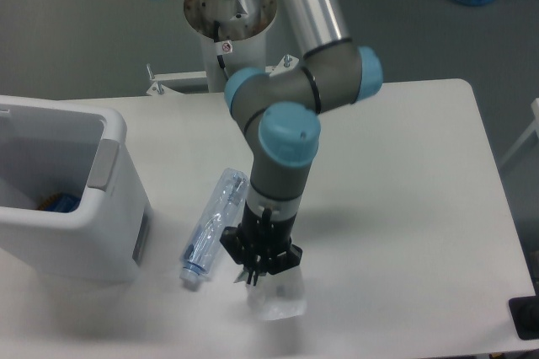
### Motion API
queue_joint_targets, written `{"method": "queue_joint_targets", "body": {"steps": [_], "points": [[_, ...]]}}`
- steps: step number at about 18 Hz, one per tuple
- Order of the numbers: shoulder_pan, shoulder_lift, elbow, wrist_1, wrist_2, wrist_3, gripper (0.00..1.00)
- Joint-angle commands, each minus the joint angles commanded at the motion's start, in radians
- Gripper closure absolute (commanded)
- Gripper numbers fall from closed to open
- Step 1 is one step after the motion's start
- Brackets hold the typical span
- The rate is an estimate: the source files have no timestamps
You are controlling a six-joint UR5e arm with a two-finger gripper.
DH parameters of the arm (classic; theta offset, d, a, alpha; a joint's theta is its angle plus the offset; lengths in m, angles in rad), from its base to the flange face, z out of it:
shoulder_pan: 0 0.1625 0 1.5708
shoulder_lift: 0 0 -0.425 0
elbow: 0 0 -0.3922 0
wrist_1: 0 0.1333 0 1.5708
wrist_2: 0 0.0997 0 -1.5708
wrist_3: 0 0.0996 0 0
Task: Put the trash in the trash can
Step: 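Close the gripper on the plastic bag and lift it, then carry the bag over the white bin and open the gripper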
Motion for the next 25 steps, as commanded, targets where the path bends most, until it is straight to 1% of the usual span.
{"method": "queue_joint_targets", "body": {"steps": [2, 5, 6, 7, 9, 10, 13, 16, 19, 22, 23, 24, 25], "points": [[0.005, 0.014, 0.021, 0.0, -0.054, -0.037, 1.0], [-0.009, 0.02, 0.063, 0.0, -0.123, -0.113, 1.0], [-0.012, 0.046, 0.074, 0.0, -0.137, -0.135, 1.0], [-0.015, 0.06, 0.084, 0.0, -0.152, -0.149, 1.0], [-0.05, 0.074, 0.103, 0.0, -0.184, -0.178, 1.0], [-0.067, 0.092, 0.103, 0.002, -0.195, -0.192, 1.0], [-0.1, 0.123, 0.094, 0.002, -0.232, -0.213, 1.0], [-0.132, 0.155, 0.071, 0.0, -0.233, -0.245, 1.0], [-0.141, 0.187, 0.034, 0.0, -0.233, -0.262, 1.0], [-0.182, 0.235, -0.014, 0.002, -0.229, -0.275, 0.99], [-0.187, 0.259, -0.043, 0.002, -0.229, -0.27, 0.97], [-0.19, 0.279, -0.069, 0.003, -0.229, -0.263, 0.86], [-0.193, 0.293, -0.087, 0.005, -0.227, -0.267, 0.81]]}}
